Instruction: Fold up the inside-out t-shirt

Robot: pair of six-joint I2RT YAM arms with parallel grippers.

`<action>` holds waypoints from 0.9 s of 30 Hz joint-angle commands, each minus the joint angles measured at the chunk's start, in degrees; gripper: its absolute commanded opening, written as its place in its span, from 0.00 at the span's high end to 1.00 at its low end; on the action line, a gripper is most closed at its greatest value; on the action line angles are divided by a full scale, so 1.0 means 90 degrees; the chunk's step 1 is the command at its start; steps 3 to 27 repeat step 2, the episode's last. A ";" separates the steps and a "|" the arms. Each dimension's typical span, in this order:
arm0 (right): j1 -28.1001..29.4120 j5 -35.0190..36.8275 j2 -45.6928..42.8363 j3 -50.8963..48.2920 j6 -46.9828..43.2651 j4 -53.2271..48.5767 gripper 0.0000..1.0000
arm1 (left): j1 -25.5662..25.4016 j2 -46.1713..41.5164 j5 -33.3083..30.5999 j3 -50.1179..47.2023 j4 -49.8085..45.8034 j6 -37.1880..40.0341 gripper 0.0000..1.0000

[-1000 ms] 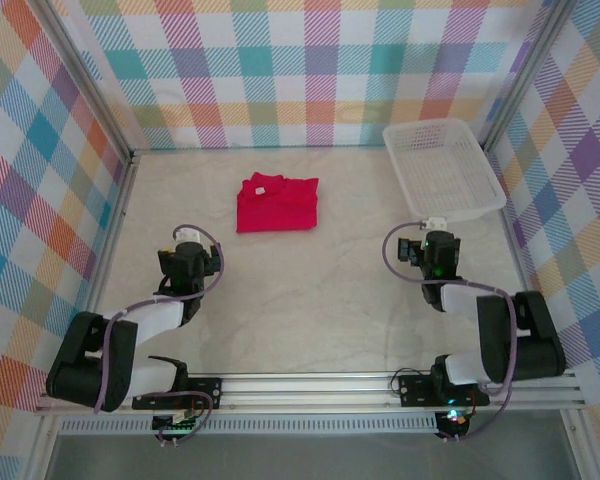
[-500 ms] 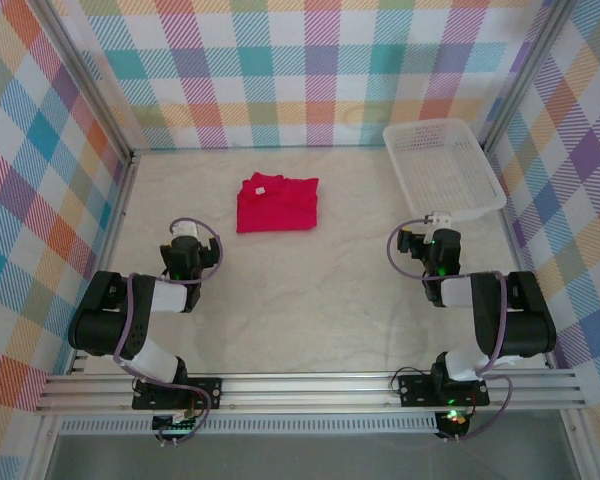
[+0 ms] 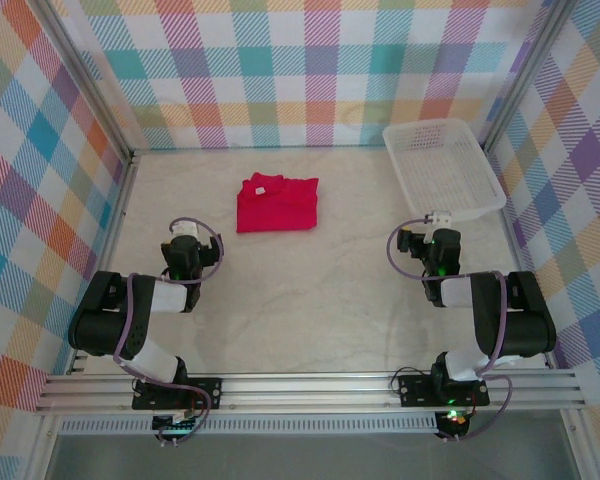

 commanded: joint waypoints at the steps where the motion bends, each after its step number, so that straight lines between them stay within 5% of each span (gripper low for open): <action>1: -0.0022 -0.0133 0.0006 -0.0022 0.0102 0.0268 0.00 | 0.0050 0.0020 0.0138 0.0093 0.0137 -0.0025 0.00; 27: -0.0027 -0.0131 0.0005 -0.0022 0.0102 0.0267 0.00 | 0.0051 0.0010 0.0130 0.0089 0.0143 -0.0025 0.00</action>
